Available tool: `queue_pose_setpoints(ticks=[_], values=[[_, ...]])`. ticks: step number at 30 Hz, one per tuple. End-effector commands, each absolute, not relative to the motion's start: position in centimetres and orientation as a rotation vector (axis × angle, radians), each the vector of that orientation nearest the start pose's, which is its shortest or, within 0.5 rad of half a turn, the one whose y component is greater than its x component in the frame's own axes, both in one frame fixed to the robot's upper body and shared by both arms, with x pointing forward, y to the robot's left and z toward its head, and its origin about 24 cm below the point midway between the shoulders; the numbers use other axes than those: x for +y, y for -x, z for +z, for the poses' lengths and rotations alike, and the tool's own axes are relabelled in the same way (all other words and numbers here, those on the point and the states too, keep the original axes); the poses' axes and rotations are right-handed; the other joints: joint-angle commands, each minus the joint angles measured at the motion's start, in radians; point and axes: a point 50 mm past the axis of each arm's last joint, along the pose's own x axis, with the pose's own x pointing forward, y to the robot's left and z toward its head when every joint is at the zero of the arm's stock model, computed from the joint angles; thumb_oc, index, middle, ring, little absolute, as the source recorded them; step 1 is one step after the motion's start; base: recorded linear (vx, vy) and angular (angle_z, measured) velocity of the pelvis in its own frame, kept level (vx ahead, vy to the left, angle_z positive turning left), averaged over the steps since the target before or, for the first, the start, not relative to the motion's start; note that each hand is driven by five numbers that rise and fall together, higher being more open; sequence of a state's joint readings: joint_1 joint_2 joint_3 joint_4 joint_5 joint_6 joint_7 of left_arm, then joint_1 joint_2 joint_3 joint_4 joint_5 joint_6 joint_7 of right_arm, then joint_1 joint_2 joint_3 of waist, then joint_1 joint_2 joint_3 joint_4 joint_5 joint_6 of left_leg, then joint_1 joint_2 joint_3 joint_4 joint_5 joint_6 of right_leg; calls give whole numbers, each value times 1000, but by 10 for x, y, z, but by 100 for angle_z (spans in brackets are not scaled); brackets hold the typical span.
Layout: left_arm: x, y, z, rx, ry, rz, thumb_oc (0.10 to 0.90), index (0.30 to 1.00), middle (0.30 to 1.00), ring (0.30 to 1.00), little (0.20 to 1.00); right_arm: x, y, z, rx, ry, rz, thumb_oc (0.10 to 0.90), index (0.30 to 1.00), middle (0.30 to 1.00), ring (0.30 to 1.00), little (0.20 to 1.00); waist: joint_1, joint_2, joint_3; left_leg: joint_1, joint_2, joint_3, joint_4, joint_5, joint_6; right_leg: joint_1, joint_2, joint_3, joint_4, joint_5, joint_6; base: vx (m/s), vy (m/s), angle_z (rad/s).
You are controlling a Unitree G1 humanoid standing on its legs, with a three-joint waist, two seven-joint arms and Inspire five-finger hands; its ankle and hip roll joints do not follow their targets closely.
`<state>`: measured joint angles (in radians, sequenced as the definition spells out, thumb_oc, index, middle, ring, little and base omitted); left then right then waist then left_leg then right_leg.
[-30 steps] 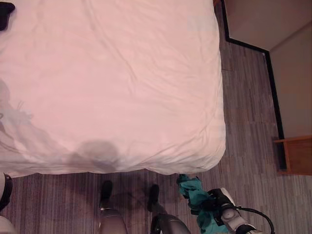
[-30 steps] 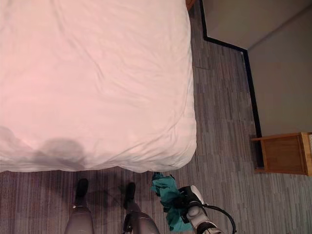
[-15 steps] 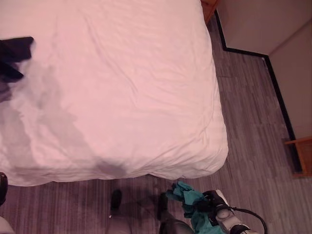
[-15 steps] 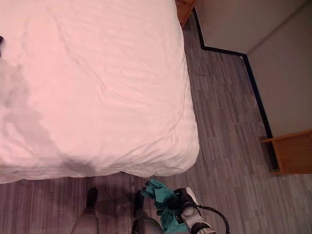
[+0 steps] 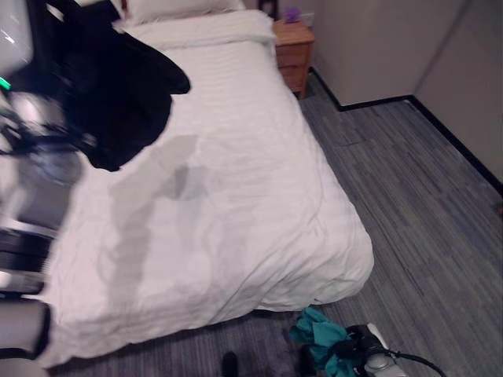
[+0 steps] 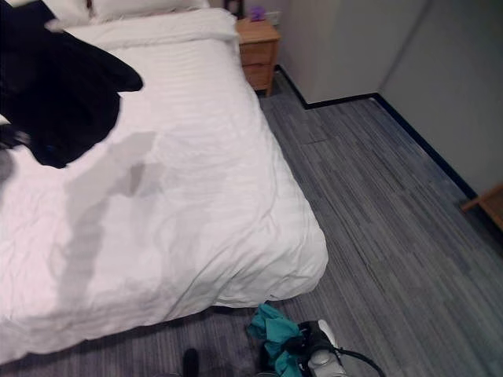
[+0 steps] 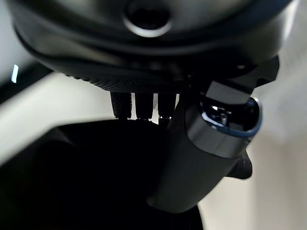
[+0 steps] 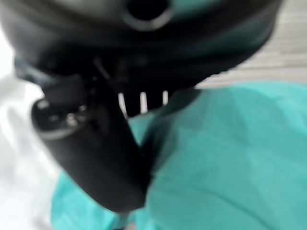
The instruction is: Pick up bed clothes into laundry basket.
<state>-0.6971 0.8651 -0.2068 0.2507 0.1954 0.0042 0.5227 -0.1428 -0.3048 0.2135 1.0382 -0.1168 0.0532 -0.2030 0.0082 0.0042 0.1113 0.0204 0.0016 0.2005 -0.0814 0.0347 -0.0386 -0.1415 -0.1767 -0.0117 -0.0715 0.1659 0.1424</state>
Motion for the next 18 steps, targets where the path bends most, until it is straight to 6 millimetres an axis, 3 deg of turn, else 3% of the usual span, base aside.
queue_pose_setpoints(ticks=[1, 3, 5, 8, 9, 11, 14, 15, 16, 17, 18], values=[[226, -322, 313, -959, -944, 510, 400, 300, 300, 300, 300, -272, -231, -74, 667, 857, -119, 400, 300, 300, 300, 300, -4, 59, -39, -62, 66, -87, -6, 6, -65, 58, -144, -217, 13, 18, 119, -301, -74, -118], [193, -324, 307, -1009, -902, 391, 400, 300, 300, 300, 300, -262, -251, -60, 575, 908, -81, 400, 300, 300, 300, 300, 11, 62, -48, -64, 86, -29, -6, 15, -71, 109, -205, -268, 82, 7, 115, -324, -140, -112], [173, -323, 301, -1036, -871, 307, 400, 300, 300, 300, 300, -247, -268, -48, 490, 945, -38, 400, 300, 300, 300, 300, 30, 61, -67, -78, 104, 18, -6, 33, -77, 157, -261, -282, 122, 31, 119, -263, -191, -87], [163, -322, 294, -1038, -832, 258, 400, 300, 300, 300, 300, -236, -282, -34, 408, 971, -4, 400, 300, 300, 300, 300, 53, 63, -85, -96, 124, 64, -6, 60, -87, 188, -301, -289, 128, 75, 119, -233, -262, -72], [164, -322, 290, -1026, -790, 256, 400, 300, 300, 300, 300, -230, -295, -17, 320, 993, 7, 400, 300, 300, 300, 300, 66, 71, -95, -104, 150, 103, -6, 80, -108, 210, -332, -329, 109, 120, 119, -241, -302, -101], [169, -324, 289, -1005, -777, 276, 400, 300, 300, 300, 300, -233, -301, -5, 276, 1023, 10, 400, 300, 300, 300, 300, 72, 78, -109, -116, 170, 136, -6, 101, -120, 231, -311, -346, 57, 103, 119, -212, -349, -145], [185, -330, 292, -953, -747, 343, 400, 300, 300, 300, 300, -235, -314, 21, 177, 1067, -11, 400, 300, 300, 300, 300, 64, 116, -101, -158, 232, 165, -6, 160, -152, 207, -223, -314, -7, -50, 119, -167, -302, -135], [192, -331, 294, -943, -738, 366, 400, 300, 300, 300, 300, -234, -316, 30, 137, 1067, -16, 400, 300, 300, 300, 300, 57, 127, -95, -171, 242, 161, -6, 169, -157, 192, -202, -300, -12, -70, 119, -239, -380, -148], [229, -325, 304, -919, -761, 495, 400, 300, 300, 300, 300, -272, -299, 40, 162, 1062, -47, 400, 300, 300, 300, 300, 13, 140, -73, -192, 270, 167, -6, 179, -173, 155, -159, -273, -16, -111, 119, -176, -251, -157], [229, -324, 303, -917, -756, 493, 400, 300, 300, 300, 300, -274, -297, 40, 166, 1063, -46, 400, 300, 300, 300, 300, 16, 145, -76, -192, 272, 168, -6, 179, -174, 154, -157, -272, -16, -111, 119, -155, -275, -75], [241, -320, 305, -912, -770, 523, 400, 300, 300, 300, 300, -280, -292, 60, 77, 1098, -64, 400, 300, 300, 300, 300, 2, 147, -64, -201, 283, 157, -6, 184, -181, 134, -134, -249, -16, -126, 119, -94, -130, -75]])
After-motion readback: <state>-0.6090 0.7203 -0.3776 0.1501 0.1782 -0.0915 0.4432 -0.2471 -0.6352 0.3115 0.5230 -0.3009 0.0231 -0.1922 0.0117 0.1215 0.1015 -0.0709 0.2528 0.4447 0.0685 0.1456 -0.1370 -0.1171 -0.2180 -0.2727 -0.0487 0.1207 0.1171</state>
